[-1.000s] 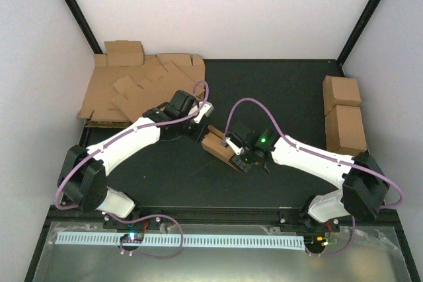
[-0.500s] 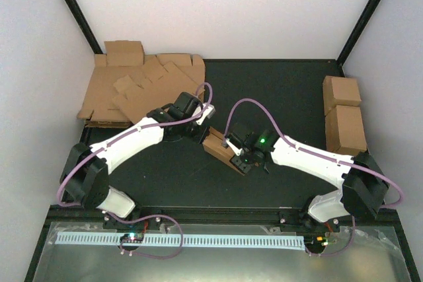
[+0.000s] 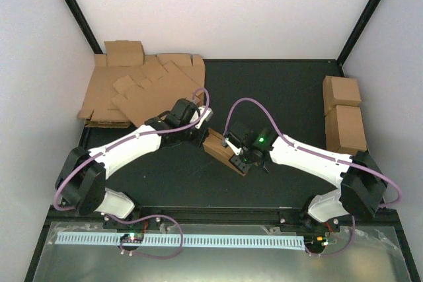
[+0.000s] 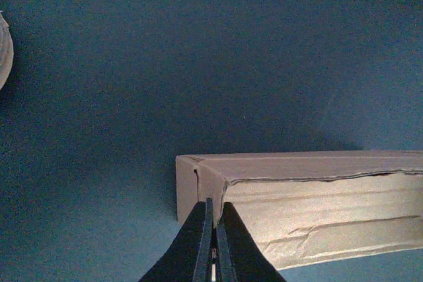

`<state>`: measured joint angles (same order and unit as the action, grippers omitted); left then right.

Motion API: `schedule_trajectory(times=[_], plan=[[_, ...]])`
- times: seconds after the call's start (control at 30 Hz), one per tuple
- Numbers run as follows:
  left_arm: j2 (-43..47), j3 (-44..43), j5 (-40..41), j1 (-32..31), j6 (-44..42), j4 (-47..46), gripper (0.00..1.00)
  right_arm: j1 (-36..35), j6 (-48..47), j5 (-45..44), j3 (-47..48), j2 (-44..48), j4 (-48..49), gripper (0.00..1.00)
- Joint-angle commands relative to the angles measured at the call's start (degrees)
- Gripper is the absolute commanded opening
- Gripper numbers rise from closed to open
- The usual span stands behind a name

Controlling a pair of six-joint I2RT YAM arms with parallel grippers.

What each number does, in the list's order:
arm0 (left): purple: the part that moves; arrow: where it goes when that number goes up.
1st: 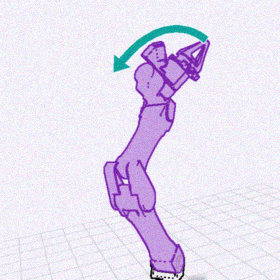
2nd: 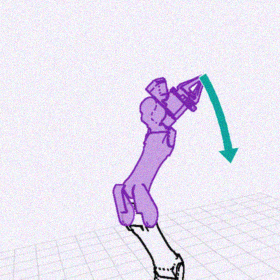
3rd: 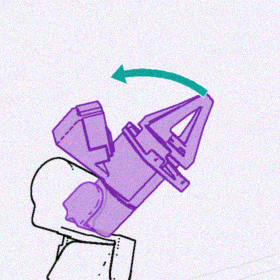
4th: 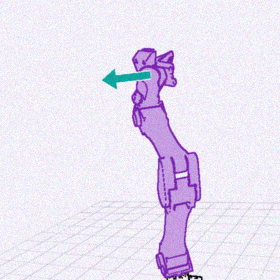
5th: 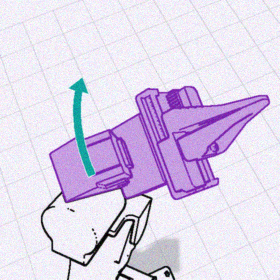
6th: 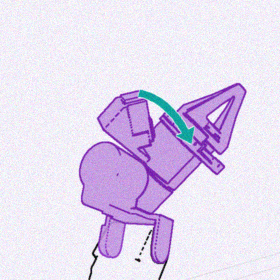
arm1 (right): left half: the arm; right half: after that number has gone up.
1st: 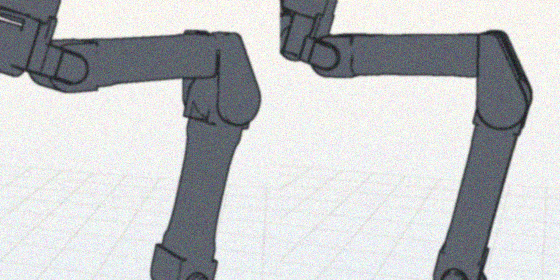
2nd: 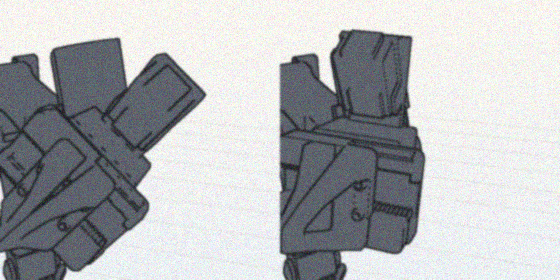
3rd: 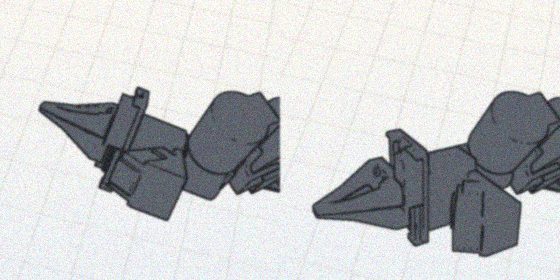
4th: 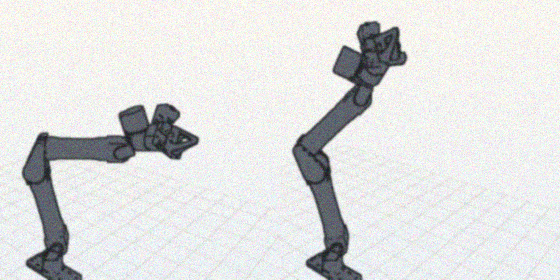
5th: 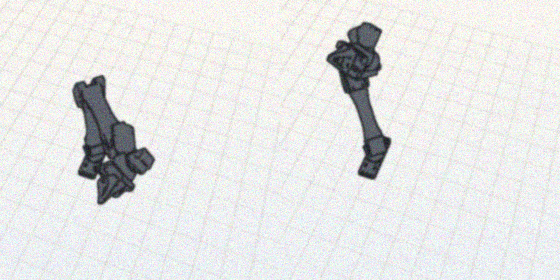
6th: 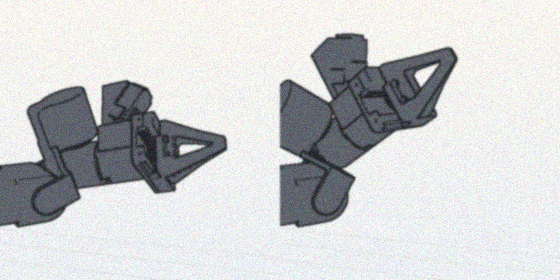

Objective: Fold the paper box

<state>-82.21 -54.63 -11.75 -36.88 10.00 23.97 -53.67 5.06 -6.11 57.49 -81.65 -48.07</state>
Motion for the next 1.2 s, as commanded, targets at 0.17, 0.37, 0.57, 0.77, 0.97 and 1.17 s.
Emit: schedule_trajectory(times=[0.17,0.37,0.57,0.77,0.97,1.17], plan=[[1.0,4.3,2.3,-0.9,0.2,0.5,0.02,0.0,1.2,-4.4,2.1,0.1,1.5,0.61],[1.3,5.5,4.0,-2.1,0.2,-0.7,0.01,0.0,2.0,-6.5,2.0,2.3,0.7,0.72],[1.8,6.1,7.9,-4.2,0.6,-0.8,0.02,0.1,3.1,-8.1,1.4,4.6,0.3,0.75],[3.5,7.3,10.7,-5.2,4.0,-0.7,0.02,0.8,6.1,-3.8,0.1,8.9,0.6,0.78],[4.2,8.2,13.7,-7.5,8.6,-0.9,0.02,2.9,12.8,-3.1,0.0,12.7,-2.7,0.73],[4.6,8.2,16.7,-9.2,13.1,0.1,0.02,3.5,20.9,-5.2,-2.6,16.6,-4.0,0.54]])
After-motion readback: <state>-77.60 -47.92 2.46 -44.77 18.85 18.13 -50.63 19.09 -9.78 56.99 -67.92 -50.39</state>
